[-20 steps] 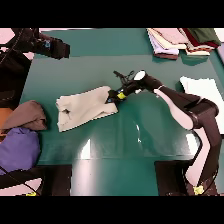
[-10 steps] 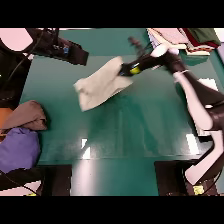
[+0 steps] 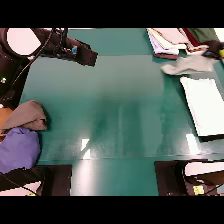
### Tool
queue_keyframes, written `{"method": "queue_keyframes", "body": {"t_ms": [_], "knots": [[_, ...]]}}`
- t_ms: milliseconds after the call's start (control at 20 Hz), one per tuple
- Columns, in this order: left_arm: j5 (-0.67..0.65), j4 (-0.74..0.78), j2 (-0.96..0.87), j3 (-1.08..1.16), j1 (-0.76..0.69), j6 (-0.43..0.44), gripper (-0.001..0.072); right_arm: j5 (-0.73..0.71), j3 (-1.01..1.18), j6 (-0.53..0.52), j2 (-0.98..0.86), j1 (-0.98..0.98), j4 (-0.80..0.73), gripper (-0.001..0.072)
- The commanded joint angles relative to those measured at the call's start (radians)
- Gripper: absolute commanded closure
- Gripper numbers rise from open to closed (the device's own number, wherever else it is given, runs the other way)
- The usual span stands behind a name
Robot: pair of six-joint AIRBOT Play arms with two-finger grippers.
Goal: Fold the shirts.
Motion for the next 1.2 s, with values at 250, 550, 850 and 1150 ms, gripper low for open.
{"method": "queue_keyframes", "body": {"t_ms": [250, 550, 850, 1150], "knots": [[0.021, -0.002, 0.0, 0.0, -0.002, -0.035, 0.0685, -0.086, 0.002, 0.013, 0.048, -0.138, 0.104, 0.0698], [0.018, -0.002, 0.0, 0.0, -0.002, -0.034, 0.0685, -0.069, 0.002, -0.002, 0.159, -0.14, 0.074, 0.0698], [0.014, -0.002, 0.0, 0.0, -0.002, -0.033, 0.0685, 0.016, -0.091, -0.015, 0.291, -0.142, -0.038, 0.0698], [0.014, -0.002, 0.0, 0.0, -0.002, -0.025, 0.0685, 0.093, -0.459, -0.015, 0.504, -0.142, -0.368, 0.0697]]}}
